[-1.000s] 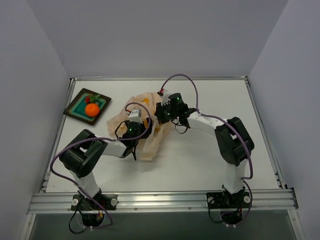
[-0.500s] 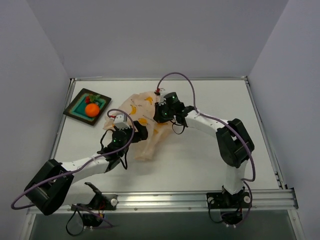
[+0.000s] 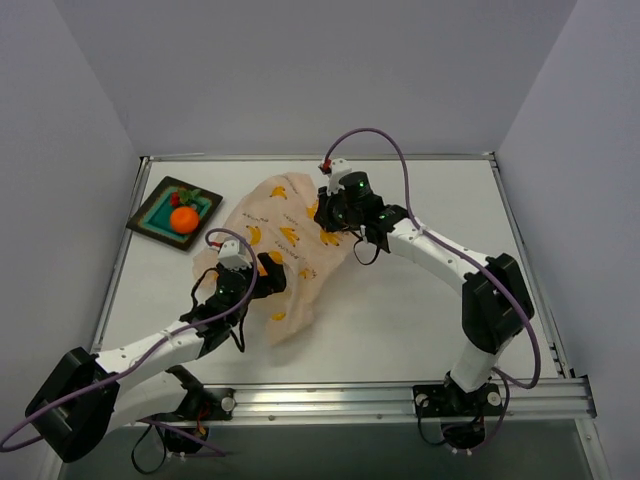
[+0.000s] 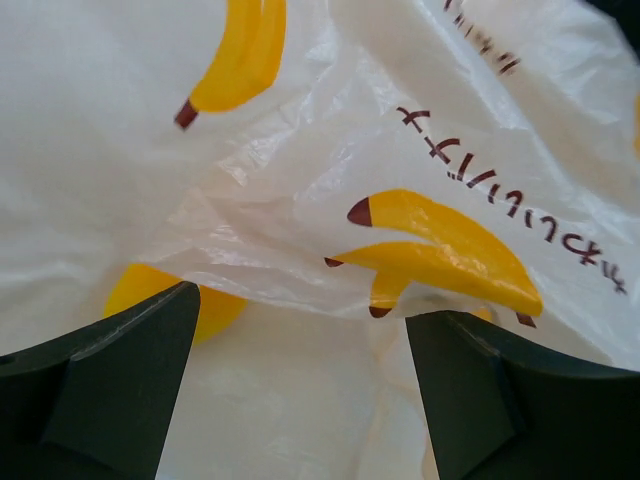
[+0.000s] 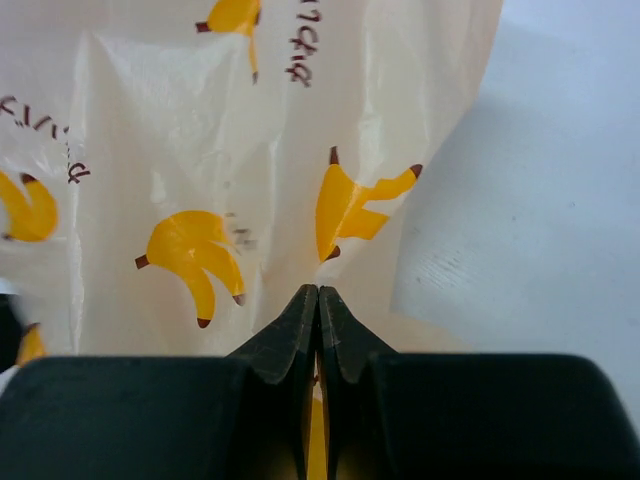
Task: Take the fake fruits out of the plastic bag
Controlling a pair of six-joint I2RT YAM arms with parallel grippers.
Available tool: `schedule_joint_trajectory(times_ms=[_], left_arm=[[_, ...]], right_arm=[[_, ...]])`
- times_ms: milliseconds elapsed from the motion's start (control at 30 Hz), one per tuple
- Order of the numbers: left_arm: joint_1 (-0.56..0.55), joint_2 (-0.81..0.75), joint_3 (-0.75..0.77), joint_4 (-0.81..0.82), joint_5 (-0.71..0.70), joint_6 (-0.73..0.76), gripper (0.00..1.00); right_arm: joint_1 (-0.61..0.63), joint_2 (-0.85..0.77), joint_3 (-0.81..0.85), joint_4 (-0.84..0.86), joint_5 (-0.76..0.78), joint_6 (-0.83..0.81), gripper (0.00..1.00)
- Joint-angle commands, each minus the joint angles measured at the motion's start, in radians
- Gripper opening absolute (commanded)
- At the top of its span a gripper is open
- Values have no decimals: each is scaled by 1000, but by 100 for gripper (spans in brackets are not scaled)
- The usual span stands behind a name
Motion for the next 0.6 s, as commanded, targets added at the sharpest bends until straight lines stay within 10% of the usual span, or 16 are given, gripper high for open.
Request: schedule_joint_trajectory(times_ms=[0,567], left_arm=[[-3,-17,16,-31,-23,-11,81],[3,146,151,-118,-119,119,85]], right_arm=[[10,-5,23,-21,71,-24,2],[-2,53,20,-44,33,-32,15]])
